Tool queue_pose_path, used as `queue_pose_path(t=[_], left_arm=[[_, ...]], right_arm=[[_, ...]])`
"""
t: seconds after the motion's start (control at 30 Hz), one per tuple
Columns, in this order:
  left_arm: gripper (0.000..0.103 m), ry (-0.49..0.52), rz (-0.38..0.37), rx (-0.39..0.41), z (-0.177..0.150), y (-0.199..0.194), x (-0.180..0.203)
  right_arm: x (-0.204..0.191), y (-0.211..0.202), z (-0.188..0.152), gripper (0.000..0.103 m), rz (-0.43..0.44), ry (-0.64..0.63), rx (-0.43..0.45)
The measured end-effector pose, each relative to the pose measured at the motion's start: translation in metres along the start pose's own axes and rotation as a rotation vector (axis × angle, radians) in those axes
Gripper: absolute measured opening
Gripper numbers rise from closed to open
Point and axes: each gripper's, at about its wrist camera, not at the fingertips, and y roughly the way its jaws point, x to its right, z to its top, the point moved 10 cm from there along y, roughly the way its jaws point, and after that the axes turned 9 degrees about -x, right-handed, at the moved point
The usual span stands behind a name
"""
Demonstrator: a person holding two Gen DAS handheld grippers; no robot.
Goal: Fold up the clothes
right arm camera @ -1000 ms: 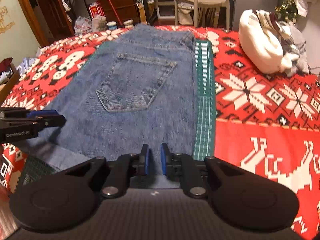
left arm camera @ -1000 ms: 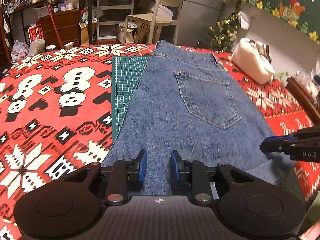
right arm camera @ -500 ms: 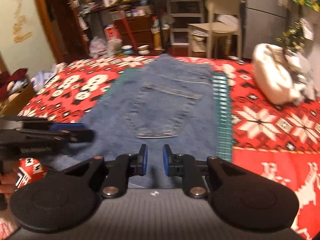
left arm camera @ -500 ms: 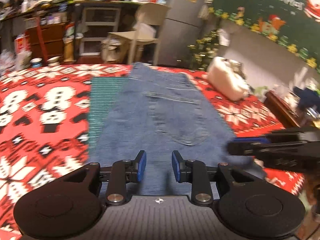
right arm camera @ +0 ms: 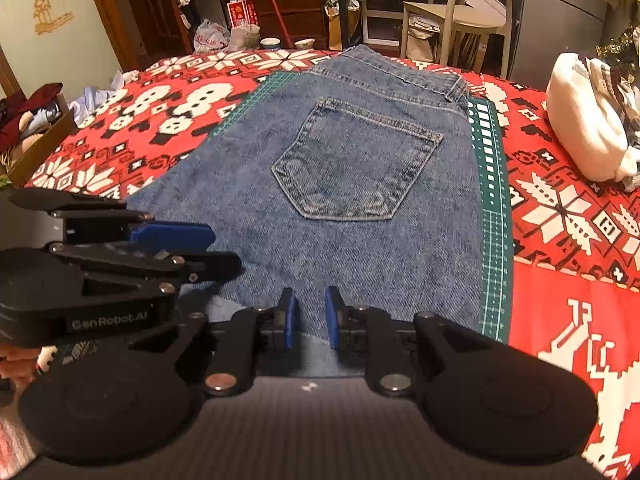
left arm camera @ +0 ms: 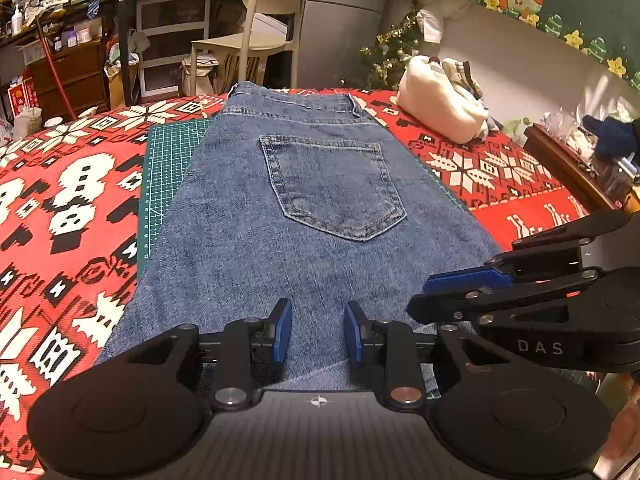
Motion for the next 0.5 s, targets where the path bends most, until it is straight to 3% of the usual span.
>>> queue_pose_path(t=[0.37, 0.5], left_arm=[[0.029, -0.051, 0.012, -0.034, -0.012, -0.010, -0.006], [0.028, -0.082, 0.004, 0.011, -0.006, -0.019, -0.010]], right_arm=[[0.014, -0.015, -0.015, 0.019, 0.010, 0.085, -0.023], [0.025, -0.025, -0.009, 0.022, 0.023, 0.143, 0.026]])
